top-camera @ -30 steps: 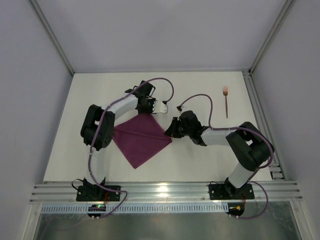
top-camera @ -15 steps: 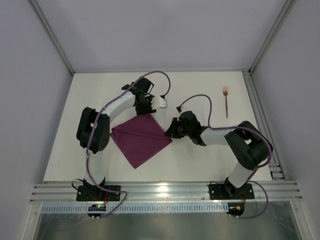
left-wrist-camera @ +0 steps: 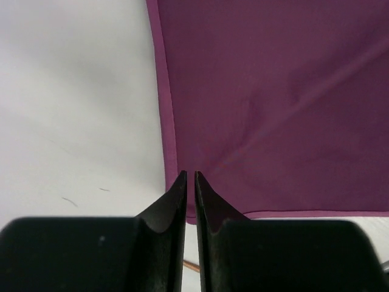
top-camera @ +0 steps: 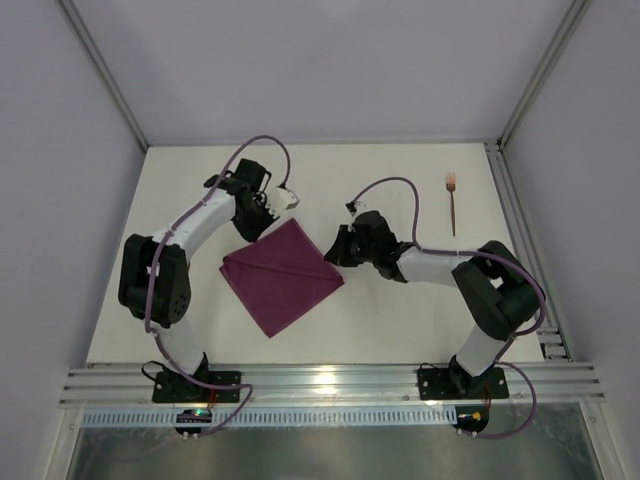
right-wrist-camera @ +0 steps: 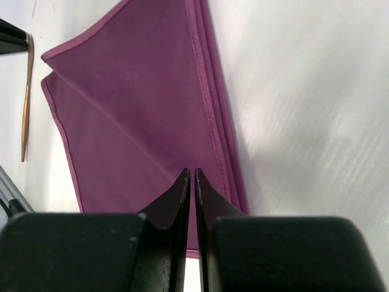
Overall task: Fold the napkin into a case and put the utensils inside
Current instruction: Smooth out the upper triangle-folded napkin at the center of the board.
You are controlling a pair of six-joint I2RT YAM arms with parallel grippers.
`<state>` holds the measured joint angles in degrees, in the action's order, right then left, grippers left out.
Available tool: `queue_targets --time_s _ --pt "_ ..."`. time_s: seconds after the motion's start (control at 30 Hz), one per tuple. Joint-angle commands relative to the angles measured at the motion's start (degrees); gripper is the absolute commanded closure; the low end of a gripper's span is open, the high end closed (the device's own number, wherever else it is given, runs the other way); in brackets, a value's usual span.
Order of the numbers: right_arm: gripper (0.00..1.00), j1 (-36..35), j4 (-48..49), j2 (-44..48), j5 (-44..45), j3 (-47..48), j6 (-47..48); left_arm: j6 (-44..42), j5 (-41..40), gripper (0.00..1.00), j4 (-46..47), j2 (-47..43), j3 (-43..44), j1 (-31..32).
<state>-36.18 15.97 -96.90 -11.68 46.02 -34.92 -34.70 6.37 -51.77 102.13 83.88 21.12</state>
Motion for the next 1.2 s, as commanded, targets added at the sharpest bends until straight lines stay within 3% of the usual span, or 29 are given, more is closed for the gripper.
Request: queue_targets --time_s 0.0,0.17,0.4,0.63,0.77,0.97,1.0,1.1,1.17 --pt "0.91 -1.2 -1.0 -0.1 0.6 3.8 2.0 6.8 0.0 0.91 8.8 -2.5 -6.3 -3.1" --pt "0.92 -1.5 -1.4 -1.5 0.3 4.6 1.4 11.0 0.0 0.91 22.0 -3.1 -14.4 -4.8" --pt "0.94 -1.5 -1.6 -3.4 0.7 3.5 1.3 14.9 1.7 0.91 30.0 -3.2 -20.7 -7.9" --pt "0.94 -1.5 -1.4 -6.9 1.2 3.2 0.6 14.4 2.2 0.91 30.3 -5.8 -25.4 -8.5" --pt "0.95 -1.5 -2.1 -7.1 1.6 3.0 0.8 13.8 7.8 0.89 28.0 -10.9 -26.4 -8.6" --pt "0.94 -1.4 -6.6 -2.2 2.5 5.0 3.7 12.5 12.6 0.76 16.7 -14.6 -20.3 -10.5" --pt "0.94 -1.5 -7.2 -1.3 2.7 5.0 4.1 12.5 12.4 0.70 15.0 -15.4 -20.1 -11.2" --pt "0.90 -1.4 -9.8 1.6 4.0 4.9 5.1 13.5 10.2 0.61 15.5 -16.4 -20.7 -14.3" --pt "0.84 -1.3 -11.7 2.4 4.8 4.5 5.1 13.6 10.2 0.60 17.1 -16.7 -22.0 -16.6"
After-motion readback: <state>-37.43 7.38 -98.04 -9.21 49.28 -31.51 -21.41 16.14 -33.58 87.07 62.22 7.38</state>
